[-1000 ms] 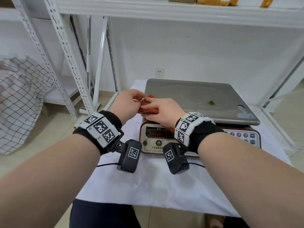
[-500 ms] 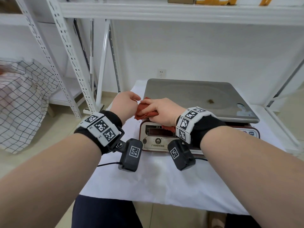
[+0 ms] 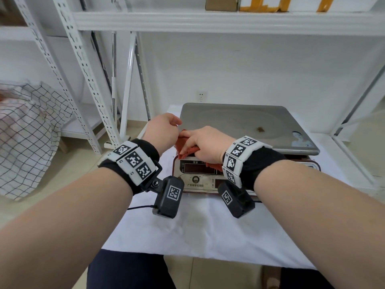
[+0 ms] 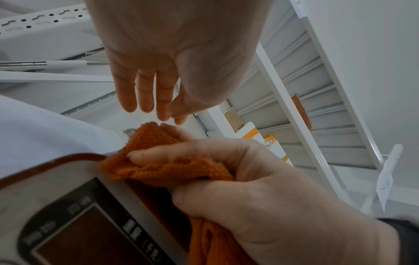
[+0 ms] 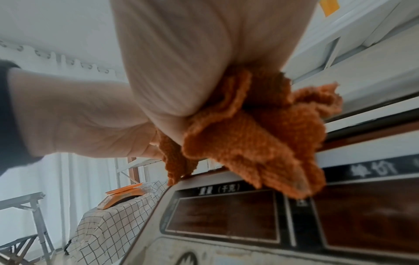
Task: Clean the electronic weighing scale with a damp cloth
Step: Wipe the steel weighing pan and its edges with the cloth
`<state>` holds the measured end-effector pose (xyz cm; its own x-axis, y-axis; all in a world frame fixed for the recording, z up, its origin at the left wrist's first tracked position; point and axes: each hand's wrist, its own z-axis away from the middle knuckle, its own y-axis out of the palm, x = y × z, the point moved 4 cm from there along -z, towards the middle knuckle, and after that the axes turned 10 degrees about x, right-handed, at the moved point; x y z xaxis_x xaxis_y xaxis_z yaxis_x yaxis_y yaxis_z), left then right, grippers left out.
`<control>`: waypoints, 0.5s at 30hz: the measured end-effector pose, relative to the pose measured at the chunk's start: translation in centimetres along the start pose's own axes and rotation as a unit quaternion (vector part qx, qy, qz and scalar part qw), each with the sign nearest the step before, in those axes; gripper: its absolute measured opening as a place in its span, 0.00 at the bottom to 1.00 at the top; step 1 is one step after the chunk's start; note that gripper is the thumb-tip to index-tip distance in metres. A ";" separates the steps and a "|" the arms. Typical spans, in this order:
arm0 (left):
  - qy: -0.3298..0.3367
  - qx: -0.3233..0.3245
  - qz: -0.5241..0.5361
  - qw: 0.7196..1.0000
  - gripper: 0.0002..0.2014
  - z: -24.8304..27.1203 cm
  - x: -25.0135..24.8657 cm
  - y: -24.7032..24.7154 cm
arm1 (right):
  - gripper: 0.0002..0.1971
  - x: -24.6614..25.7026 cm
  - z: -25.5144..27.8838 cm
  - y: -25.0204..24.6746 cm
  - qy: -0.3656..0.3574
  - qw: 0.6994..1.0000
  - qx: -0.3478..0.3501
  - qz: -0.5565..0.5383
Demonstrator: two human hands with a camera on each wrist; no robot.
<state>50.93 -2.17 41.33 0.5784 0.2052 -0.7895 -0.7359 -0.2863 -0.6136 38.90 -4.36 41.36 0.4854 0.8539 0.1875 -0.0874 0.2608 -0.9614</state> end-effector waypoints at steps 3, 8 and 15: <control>0.007 0.010 -0.002 1.000 0.19 0.0 -0.6 0.4 | 0.16 -0.9 0.8 0.0 0.015 1.000 -0.008 0.005; 0.016 0.022 -0.013 1.000 0.20 -0.1 -1.8 1.5 | 0.18 -3.1 3.5 0.0 0.042 0.999 -0.007 0.010; 0.054 0.047 -0.047 0.996 0.19 0.3 -4.1 4.1 | 0.19 -6.7 8.4 0.1 0.112 0.993 -0.028 -0.017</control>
<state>45.45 -3.96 42.07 0.6769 0.1229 -0.7257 -0.7036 -0.1814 -0.6870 28.36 -6.32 41.71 0.6695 0.7216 0.1763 -0.0230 0.2573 -0.9660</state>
